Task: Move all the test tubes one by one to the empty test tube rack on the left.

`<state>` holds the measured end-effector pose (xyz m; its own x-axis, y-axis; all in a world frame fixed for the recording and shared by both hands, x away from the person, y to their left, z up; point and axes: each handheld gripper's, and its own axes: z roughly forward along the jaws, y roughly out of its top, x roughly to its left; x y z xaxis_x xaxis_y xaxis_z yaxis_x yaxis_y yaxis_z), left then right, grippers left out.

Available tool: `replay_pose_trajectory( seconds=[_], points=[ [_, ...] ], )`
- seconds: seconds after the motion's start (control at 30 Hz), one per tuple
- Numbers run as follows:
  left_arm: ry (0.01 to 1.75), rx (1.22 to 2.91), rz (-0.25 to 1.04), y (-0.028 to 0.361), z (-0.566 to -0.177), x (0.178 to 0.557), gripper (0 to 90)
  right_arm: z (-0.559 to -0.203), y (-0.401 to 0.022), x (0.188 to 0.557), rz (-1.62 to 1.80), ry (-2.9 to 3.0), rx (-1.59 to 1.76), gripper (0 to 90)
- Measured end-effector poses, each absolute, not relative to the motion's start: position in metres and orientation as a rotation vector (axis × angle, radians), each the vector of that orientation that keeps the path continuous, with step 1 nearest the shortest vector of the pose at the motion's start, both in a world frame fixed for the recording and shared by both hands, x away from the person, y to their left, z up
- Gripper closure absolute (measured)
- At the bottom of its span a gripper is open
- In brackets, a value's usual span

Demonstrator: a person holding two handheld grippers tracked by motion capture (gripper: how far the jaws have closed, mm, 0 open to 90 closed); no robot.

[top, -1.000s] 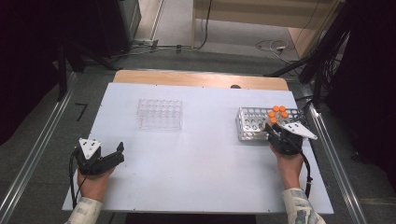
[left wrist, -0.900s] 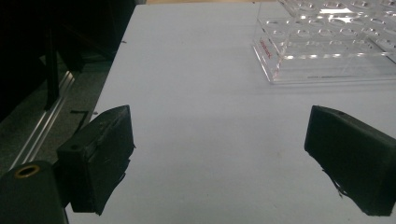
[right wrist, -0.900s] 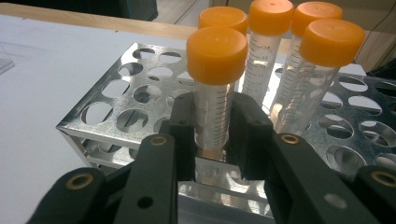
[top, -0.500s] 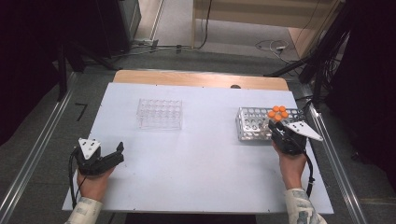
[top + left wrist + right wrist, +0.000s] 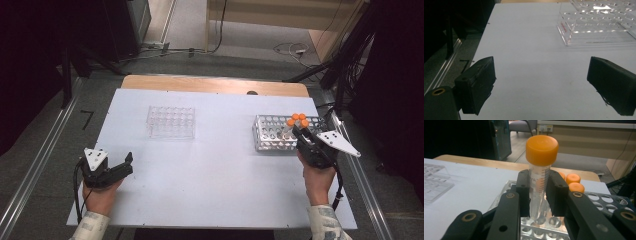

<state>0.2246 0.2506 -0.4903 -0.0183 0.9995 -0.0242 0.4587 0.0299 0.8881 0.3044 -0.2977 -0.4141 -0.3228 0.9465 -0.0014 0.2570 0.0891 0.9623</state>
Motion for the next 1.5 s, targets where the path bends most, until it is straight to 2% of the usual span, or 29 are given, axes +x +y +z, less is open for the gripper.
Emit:
replay_pose_trajectory(
  seconds=[0.5, 0.93, 1.03, 1.17, 1.5],
  points=[
    [1.469, 1.528, 0.797, 0.215, -0.473, 0.233, 8.9, -0.420, -0.254, 0.296, 1.304, 1.831, 1.091, 71.1],
    [1.300, 1.594, 0.754, 0.161, -0.452, 0.255, 8.9, -0.433, -0.219, 0.295, 1.322, 1.945, 1.029, 71.1],
    [1.245, 1.630, 0.737, 0.148, -0.450, 0.259, 12.5, -0.436, -0.212, 0.295, 1.319, 1.970, 1.013, 71.1],
    [1.205, 1.661, 0.718, 0.132, -0.447, 0.264, 12.3, -0.441, -0.202, 0.296, 1.311, 2.006, 0.997, 71.1],
    [1.098, 1.684, 0.593, 0.102, -0.433, 0.267, 17.0, -0.451, -0.172, 0.297, 1.317, 2.098, 0.941, 71.1]
  ],
)
